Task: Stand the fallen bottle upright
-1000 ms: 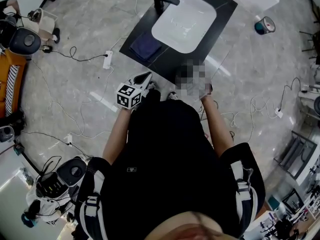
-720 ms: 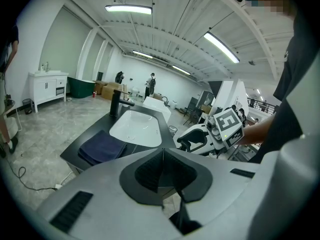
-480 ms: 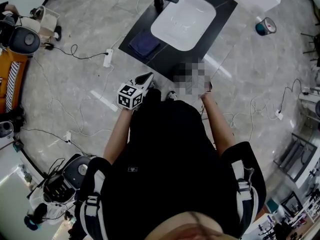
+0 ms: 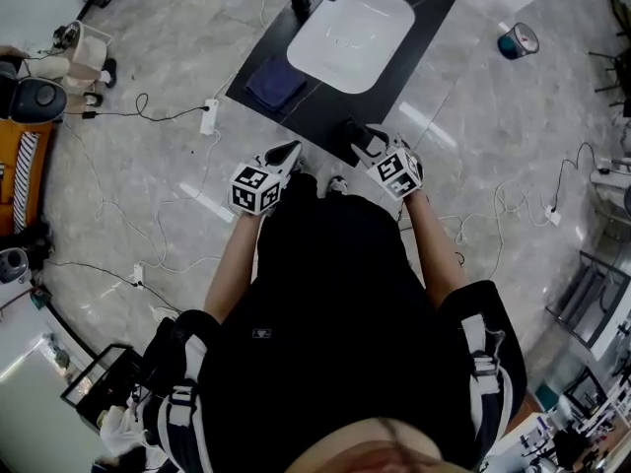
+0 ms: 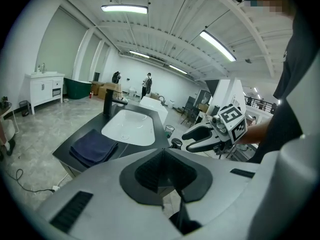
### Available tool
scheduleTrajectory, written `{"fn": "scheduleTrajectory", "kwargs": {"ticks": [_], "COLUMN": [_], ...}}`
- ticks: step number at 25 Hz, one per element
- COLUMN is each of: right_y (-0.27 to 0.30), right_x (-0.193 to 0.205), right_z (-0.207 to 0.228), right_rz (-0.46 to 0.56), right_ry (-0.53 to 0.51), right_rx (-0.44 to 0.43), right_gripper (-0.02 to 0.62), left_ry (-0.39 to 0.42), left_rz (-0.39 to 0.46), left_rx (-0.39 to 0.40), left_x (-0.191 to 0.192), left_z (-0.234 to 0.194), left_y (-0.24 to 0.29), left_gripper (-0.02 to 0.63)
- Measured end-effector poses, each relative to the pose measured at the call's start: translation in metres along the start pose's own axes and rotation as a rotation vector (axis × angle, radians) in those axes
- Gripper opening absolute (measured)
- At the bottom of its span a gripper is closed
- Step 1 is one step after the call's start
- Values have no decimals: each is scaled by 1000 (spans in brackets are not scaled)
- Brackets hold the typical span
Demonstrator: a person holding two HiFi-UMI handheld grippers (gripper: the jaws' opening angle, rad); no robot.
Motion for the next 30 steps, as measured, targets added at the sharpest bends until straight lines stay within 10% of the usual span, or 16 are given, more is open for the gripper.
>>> {"fn": "scheduleTrajectory", "kwargs": {"ticks": [4, 30], "right_y": [-24, -44], "right_x": [12, 40], "right_z": [2, 1], "right_rz": [-2, -16], "right_ry": [46, 98], "right_rx": [31, 58], "right_gripper": [63, 58], "left_ry": [11, 25], "left_rz": [-7, -30], "left_rx": [13, 42], "left_x": [0, 4], "left_z": [5, 24], "left_y": [3, 22], "left_gripper": [15, 15]}}
Point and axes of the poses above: the fingertips, and each gripper's own axes: y forward along the fingers, z to its right, x out of its underside, the point moved 10 cm from there along -y, backward along the fingers, and after that the axes turned 14 degrees about x, right-handed, at the moved point
